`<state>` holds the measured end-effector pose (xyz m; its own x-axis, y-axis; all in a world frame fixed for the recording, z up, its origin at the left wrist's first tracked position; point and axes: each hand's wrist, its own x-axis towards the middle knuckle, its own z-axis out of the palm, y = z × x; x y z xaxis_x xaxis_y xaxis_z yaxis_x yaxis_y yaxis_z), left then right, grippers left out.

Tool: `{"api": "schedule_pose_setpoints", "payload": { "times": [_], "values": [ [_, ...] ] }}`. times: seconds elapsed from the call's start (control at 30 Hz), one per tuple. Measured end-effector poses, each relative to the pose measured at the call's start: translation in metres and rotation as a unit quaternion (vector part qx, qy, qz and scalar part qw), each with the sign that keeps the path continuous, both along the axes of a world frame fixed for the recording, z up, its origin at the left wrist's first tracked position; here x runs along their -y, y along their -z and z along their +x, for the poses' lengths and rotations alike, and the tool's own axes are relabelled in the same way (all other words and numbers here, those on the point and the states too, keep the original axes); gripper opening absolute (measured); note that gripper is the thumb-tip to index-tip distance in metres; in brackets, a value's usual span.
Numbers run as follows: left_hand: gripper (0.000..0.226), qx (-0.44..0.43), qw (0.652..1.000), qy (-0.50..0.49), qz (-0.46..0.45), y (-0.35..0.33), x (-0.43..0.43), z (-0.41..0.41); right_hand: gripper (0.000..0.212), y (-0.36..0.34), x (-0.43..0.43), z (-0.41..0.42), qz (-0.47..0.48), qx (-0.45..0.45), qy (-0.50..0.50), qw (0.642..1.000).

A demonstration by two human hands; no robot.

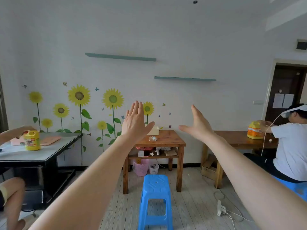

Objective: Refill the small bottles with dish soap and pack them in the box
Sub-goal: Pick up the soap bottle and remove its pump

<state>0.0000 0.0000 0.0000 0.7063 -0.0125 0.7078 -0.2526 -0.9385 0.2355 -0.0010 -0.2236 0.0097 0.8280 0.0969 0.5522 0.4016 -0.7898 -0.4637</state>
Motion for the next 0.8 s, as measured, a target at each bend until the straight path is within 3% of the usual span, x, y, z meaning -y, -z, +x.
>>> {"api": "schedule_pose_setpoints", "payload": {
  "times": [0.37,0.8],
  "values": [
    [0.09,-0.005,1.0,0.004,-0.002,0.018,0.004,0.039,0.097,0.011,0.004,0.029,0.007,0.009,0.007,1.0],
    [0.089,-0.014,1.0,0.014,-0.016,0.016,0.049,0.156,0.1,0.014,0.038,0.157,-0.005,0.003,0.008,1.0]
  ]
}}
